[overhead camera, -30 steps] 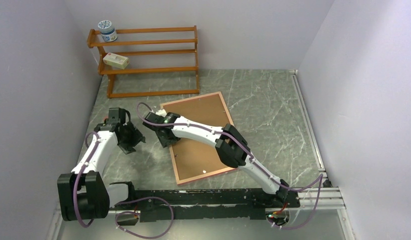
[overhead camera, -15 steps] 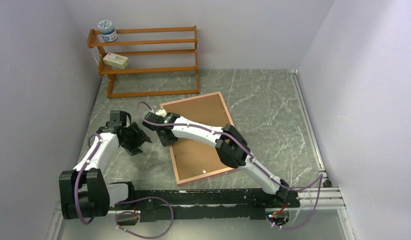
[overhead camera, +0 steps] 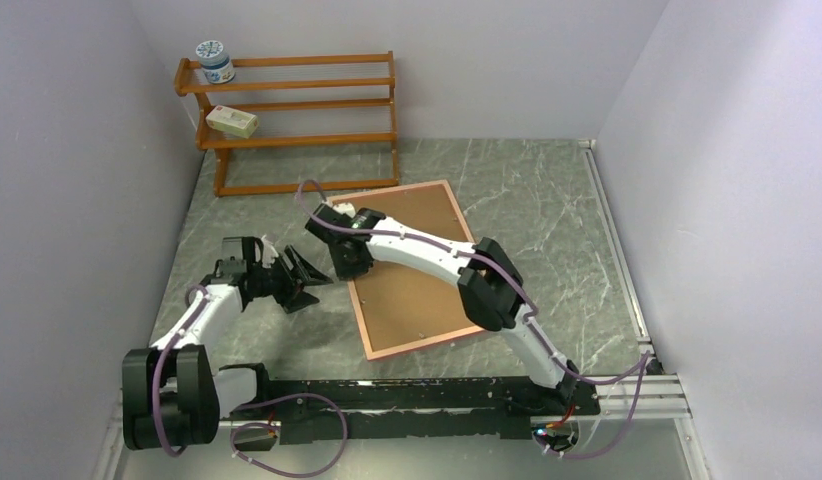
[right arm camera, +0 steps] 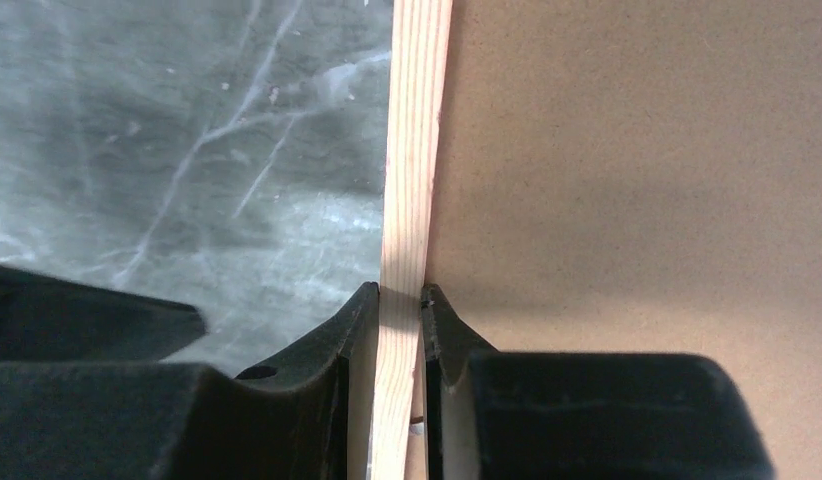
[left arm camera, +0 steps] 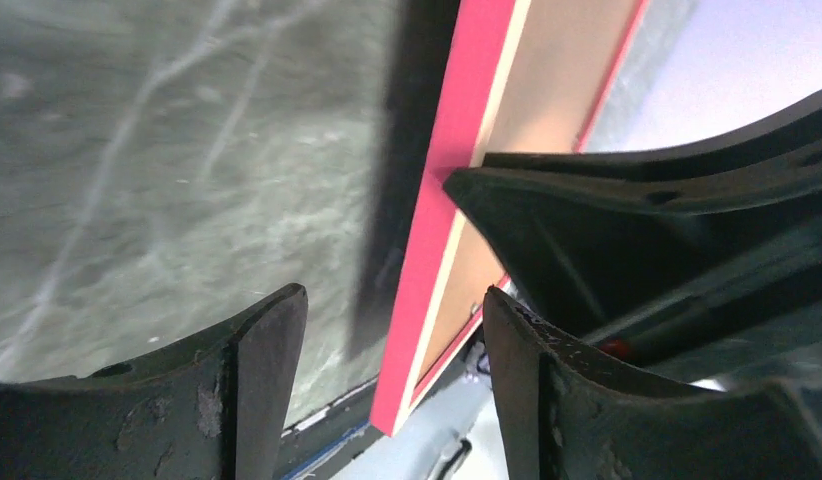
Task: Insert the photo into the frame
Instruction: Turn over the photo frame at the center of the board.
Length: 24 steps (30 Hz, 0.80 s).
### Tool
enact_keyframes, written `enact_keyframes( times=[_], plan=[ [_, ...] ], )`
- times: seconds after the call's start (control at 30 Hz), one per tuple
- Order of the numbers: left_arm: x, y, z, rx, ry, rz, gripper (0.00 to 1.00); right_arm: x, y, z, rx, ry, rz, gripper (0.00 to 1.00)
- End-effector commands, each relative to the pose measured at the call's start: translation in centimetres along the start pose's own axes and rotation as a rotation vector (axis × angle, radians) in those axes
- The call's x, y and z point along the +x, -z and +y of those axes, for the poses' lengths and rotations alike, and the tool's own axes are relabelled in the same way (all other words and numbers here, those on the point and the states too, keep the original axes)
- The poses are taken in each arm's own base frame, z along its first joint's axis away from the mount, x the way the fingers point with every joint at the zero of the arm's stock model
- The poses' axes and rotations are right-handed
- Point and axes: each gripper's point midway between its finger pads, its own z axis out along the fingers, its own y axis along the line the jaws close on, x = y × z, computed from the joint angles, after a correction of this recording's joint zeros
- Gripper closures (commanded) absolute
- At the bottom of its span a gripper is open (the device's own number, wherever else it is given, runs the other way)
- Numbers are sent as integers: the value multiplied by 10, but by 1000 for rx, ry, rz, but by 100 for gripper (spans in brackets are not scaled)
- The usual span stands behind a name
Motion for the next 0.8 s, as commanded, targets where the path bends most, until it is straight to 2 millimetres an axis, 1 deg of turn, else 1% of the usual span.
enact_keyframes(
  times=[0.0,0.1,0.17,0.2,0.3,0.37,0.4,0.47,0.57,0.67,0.7,0.73,0.77],
  plan=[
    [21,5,-40,294,-71,125,29,-47,71,14,-133,-104,-142,99],
    [31,3,-57,419,-73,192,25,-53,83,16,-163,-135,-142,99],
    [39,2,-64,479,-72,248,24,-57,90,19,-185,-146,-148,99],
    [45,-1,-66,493,-76,283,24,-59,94,20,-198,-152,-154,99],
    [57,-7,-73,497,-115,328,24,-64,101,24,-224,-158,-168,99],
    [59,-11,-79,482,-144,328,25,-65,101,24,-224,-162,-164,99],
    [57,-12,-82,472,-157,313,25,-64,101,24,-225,-164,-162,99],
    [52,-16,-82,428,-160,270,28,-64,102,25,-232,-171,-162,99],
    [49,-19,-81,388,-151,228,37,-66,106,24,-241,-189,-164,99],
    [48,-21,-80,376,-129,206,51,-70,111,24,-259,-219,-166,99],
    [48,-21,-81,381,-127,202,53,-72,113,24,-269,-228,-169,99],
    [48,-21,-82,387,-123,204,60,-72,115,26,-280,-235,-167,99],
    [49,-21,-84,394,-124,205,62,-74,117,26,-295,-245,-169,99]
  ],
)
